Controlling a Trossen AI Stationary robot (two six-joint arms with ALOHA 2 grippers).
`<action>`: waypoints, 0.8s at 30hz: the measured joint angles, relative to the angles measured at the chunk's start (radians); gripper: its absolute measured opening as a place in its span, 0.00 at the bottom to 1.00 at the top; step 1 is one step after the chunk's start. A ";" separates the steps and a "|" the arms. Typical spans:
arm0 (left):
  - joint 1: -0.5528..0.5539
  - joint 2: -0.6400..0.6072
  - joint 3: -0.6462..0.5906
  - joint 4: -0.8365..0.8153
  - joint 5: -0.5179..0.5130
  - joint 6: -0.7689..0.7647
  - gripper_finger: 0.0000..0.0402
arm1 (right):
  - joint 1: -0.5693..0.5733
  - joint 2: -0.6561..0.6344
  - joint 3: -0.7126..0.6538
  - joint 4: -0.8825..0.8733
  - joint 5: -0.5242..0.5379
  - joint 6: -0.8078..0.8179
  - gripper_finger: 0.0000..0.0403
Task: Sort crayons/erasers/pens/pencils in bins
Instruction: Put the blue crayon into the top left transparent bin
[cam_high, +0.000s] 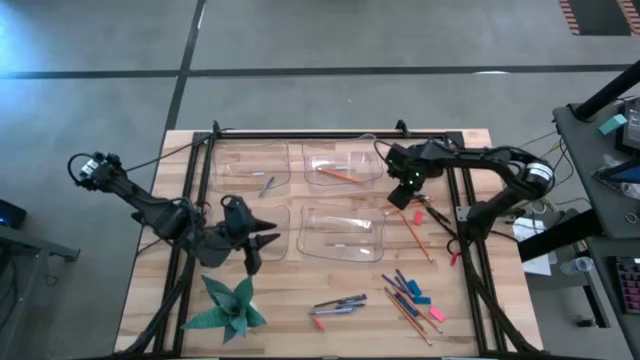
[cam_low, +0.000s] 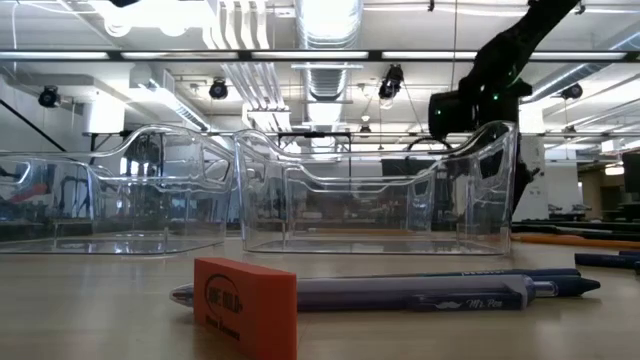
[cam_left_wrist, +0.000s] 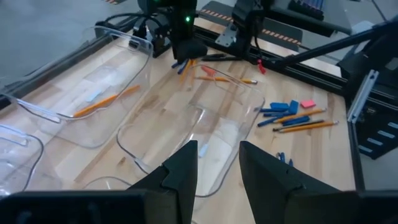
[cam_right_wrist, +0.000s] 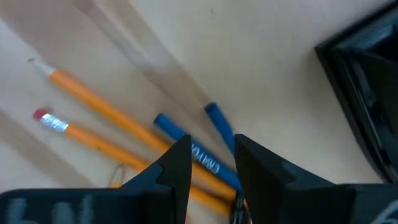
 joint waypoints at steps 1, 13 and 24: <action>0.004 0.000 0.000 0.000 0.000 0.000 0.26 | -0.005 0.013 0.000 0.009 0.001 -0.006 0.30; 0.018 0.000 0.000 0.000 0.000 0.000 0.26 | -0.023 0.098 0.004 0.021 0.020 -0.068 0.20; 0.018 0.000 0.000 0.000 -0.002 0.000 0.26 | -0.025 0.029 -0.002 0.018 0.064 -0.063 0.04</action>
